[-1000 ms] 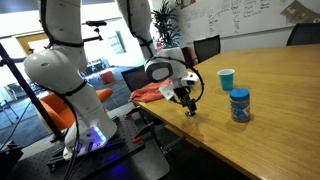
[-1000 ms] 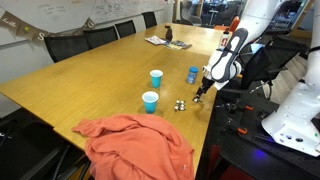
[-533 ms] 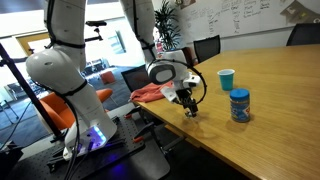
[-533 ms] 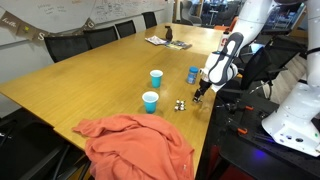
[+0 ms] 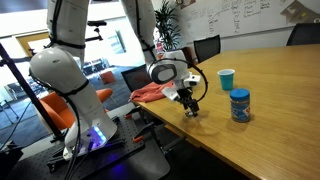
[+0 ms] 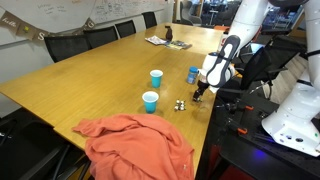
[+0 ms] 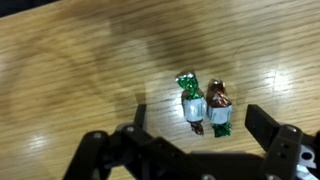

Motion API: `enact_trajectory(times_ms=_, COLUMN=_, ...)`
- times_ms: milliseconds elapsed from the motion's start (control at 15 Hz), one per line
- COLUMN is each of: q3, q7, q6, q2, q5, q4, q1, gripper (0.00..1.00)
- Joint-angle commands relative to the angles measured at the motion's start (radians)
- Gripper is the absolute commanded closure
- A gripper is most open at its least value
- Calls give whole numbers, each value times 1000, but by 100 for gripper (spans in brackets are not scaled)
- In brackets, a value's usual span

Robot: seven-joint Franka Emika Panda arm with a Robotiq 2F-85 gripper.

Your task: Pick up two pieces of candy and put them in the blue cup

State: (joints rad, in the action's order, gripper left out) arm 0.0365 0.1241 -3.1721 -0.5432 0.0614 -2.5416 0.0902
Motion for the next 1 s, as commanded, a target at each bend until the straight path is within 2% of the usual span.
enact_trajectory(times_ms=0, q3=53, q7=-47, q6=30, q2=-15, q5=-26, q4=18, q1=-67, gripper=28)
enact_trajectory(times_ms=400, q3=73, q7=-57, q6=33, q2=-23, q5=-25, q4=23, q1=-108, gripper=73)
enact_trajectory(times_ms=600, q3=99, q7=-62, q6=23, q2=11, q5=-23, q4=12, q1=-131, gripper=95)
enact_trajectory(times_ms=667, q3=108, q7=-64, q6=20, q2=36, q5=-22, q4=2, q1=-136, gripper=99)
enact_trajectory(times_ms=733, q3=120, q7=-64, q6=16, q2=76, q5=-21, q4=-12, q1=-138, gripper=94)
enact_trajectory(times_ms=933, q3=131, q7=-61, q6=4, q2=200, q5=-22, q4=-41, q1=-125, gripper=94)
